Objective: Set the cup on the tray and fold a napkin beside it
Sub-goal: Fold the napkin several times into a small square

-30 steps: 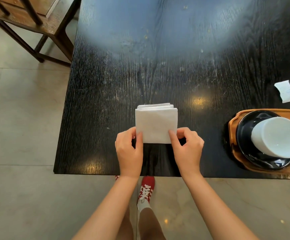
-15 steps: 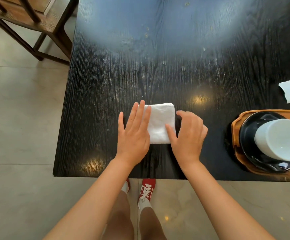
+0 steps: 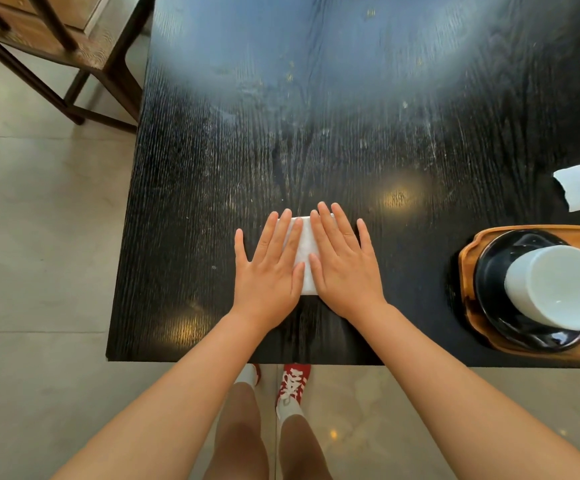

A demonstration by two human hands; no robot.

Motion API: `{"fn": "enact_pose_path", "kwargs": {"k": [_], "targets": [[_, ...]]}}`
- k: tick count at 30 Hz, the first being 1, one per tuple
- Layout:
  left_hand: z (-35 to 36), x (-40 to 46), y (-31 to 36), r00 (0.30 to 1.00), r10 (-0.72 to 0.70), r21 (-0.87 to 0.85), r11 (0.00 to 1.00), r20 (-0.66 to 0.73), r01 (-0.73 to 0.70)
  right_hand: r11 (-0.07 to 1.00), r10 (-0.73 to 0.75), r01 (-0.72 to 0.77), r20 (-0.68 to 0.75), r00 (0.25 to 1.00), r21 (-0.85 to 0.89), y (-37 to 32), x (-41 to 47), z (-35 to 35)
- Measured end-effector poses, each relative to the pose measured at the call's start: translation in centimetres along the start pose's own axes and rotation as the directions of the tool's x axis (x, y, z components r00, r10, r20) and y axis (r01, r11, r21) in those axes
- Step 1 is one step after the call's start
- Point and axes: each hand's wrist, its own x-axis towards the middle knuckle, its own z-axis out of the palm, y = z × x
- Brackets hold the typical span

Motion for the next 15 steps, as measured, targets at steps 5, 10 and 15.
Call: {"fn": "enact_pose_path", "kwargs": {"k": [5, 10, 15], "targets": [[-0.2, -0.4, 0.2, 0.999, -0.015, 0.031, 0.999, 0.036, 0.014, 1.0, 0.007, -0.007, 0.023, 1.0, -0.009, -0.2, -0.6, -0.3], [-0.4, -3.6, 1.1, 0.997, -0.018, 0.026, 1.0, 0.07, 0.017, 1.0, 0.002, -0.001, 0.057, 0.998, -0.023, -1.1, -3.5, 0.0], [-1.0, -6.6, 1.5, 0.995, -0.041, -0.213, 0.975, 0.086, 0.058, 0.999, 0.011, -0.009, 0.055, 0.998, -0.045, -1.9, -5.9, 0.2]]}}
